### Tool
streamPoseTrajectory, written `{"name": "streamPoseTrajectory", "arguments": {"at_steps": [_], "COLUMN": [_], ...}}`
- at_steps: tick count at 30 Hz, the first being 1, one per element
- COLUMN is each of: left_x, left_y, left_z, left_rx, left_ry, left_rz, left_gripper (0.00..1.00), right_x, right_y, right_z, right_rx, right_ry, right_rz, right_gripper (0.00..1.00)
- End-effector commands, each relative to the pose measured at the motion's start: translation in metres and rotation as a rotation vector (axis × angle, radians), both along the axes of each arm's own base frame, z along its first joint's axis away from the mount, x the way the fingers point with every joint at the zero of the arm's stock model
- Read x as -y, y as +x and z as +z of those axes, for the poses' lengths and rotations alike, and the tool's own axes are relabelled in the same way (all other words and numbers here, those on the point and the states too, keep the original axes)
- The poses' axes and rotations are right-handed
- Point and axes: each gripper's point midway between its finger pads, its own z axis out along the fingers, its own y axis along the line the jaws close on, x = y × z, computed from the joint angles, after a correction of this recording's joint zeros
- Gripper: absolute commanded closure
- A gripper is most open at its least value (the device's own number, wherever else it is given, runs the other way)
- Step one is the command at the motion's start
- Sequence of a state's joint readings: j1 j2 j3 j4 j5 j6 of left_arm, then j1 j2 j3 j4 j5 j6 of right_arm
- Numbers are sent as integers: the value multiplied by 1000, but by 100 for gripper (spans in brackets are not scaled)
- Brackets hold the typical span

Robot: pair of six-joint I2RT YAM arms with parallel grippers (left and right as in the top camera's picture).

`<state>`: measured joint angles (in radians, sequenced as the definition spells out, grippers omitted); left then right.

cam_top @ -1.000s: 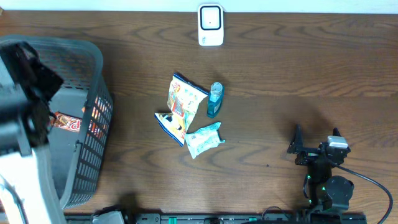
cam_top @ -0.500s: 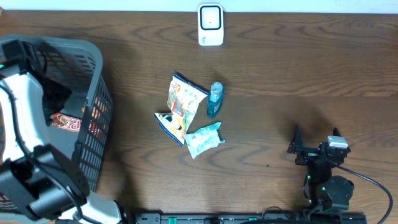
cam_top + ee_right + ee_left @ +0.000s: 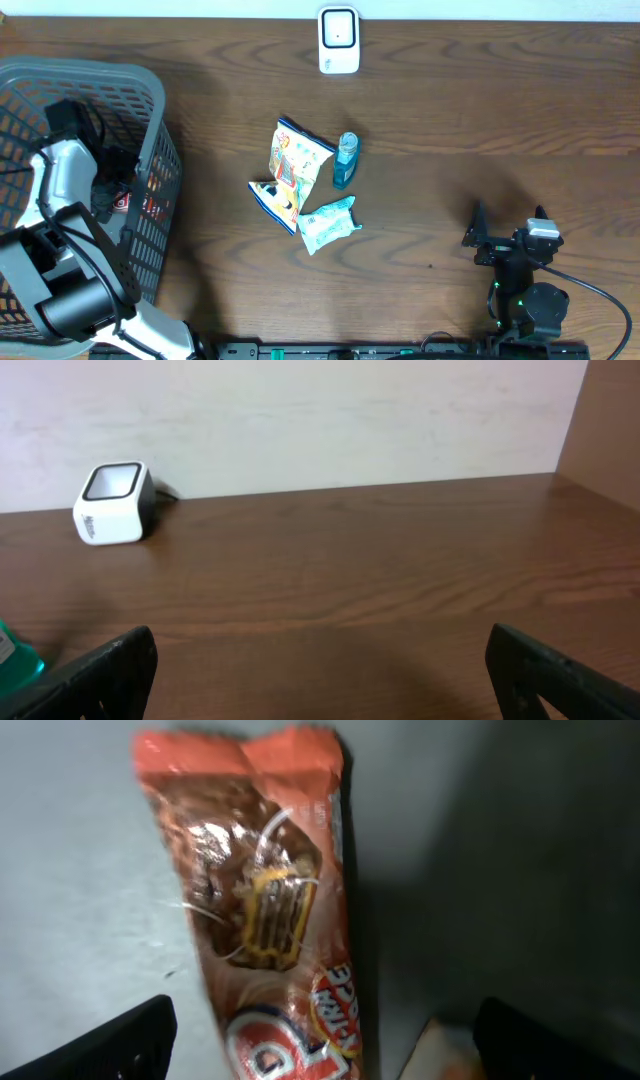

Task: Scan the item barcode
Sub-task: 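Move the left gripper back into the basket and grasp the candy bar, then carry the orange-brown candy bar right of the pouch and release it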

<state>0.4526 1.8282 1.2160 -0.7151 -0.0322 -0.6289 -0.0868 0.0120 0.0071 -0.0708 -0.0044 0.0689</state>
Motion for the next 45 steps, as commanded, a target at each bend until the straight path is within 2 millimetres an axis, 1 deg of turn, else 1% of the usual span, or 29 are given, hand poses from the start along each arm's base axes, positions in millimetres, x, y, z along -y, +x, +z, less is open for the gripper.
{"name": "streamPoseTrajectory", "arguments": {"at_steps": [1, 2, 3, 4, 6, 7, 8, 9, 10, 13, 17, 18, 20, 22, 25, 27, 28, 30, 32, 33, 35, 36, 38, 40, 45], "left_x": [7, 9, 10, 11, 13, 14, 16, 16, 17, 14, 6, 4, 1, 1, 6, 14, 22, 44, 73, 92, 127, 143, 171, 199, 275], "left_y": [-10, -13, -15, -18, -22, -24, -27, -28, -29, -25, -11, -8, -1, 0, -7, -15, -19, -27, -31, -33, -37, -40, -45, -46, -47], "left_z": [-13, -16, -19, -21, -25, -25, -26, -26, -25, -18, 34, 48, 86, 124, 185, 217, 233, 269, 298, 312, 333, 339, 344, 341, 316], "left_rx": [-17, -22, -30, -36, -48, -55, -67, -72, -74, -54, 44, 78, 171, 273, 443, 544, 601, 745, 874, 941, 1037, 1066, 1088, 1085, 1013], "left_ry": [-28, -31, -35, -37, -43, -46, -51, -54, -55, -45, 4, 21, 67, 117, 190, 215, 216, 192, 143, 107, 40, 11, -35, -80, -243], "left_rz": [1, 2, 2, 2, 1, 1, -6, -6, -6, -5, -2, -3, -4, -4, -2, -11, -24, -81, -168, -231, -353, -406, -503, -611, -861], "left_gripper": [6, 6, 10, 16, 33, 44, 71, 87, 92, 93, 93, 93, 93, 92, 92, 93, 93, 93, 93, 93, 93, 93, 93, 93, 92], "right_x": [1, 1, 1, 1, 1, 1, 1, 1, 1, 1, 1, 1, 1, 1, 1, 1, 1, 1, 1, 1, 1, 1, 1, 1, 1], "right_y": [0, 0, 0, 0, 0, 0, 0, 0, 0, 0, 0, 0, 0, 0, 0, 0, 0, 0, 0, 0, 0, 0, 0, 0, 0], "right_z": [0, 0, 0, 0, 0, 0, 0, 0, 0, 0, 0, 0, 0, 0, 0, 0, 0, 0, 0, 0, 0, 0, 0, 0, 0], "right_rx": [1, 1, 1, 1, 1, 1, 1, 1, 1, 1, 1, 1, 1, 1, 1, 1, 1, 1, 1, 1, 1, 1, 1, 1, 1], "right_ry": [13, 13, 13, 13, 13, 13, 13, 13, 13, 13, 13, 13, 13, 13, 13, 13, 13, 13, 13, 13, 13, 13, 13, 13, 12], "right_rz": [-4, -4, -4, -4, -4, -4, -4, -4, -4, -4, -4, -4, -4, -4, -4, -4, -4, -4, -4, -4, -4, -4, -4, -4, -4], "right_gripper": [1, 1, 1, 1, 1, 1, 1, 1, 1, 1, 1, 1, 1, 1, 1, 1, 1, 1, 1, 1, 1, 1, 1, 1, 1]}}
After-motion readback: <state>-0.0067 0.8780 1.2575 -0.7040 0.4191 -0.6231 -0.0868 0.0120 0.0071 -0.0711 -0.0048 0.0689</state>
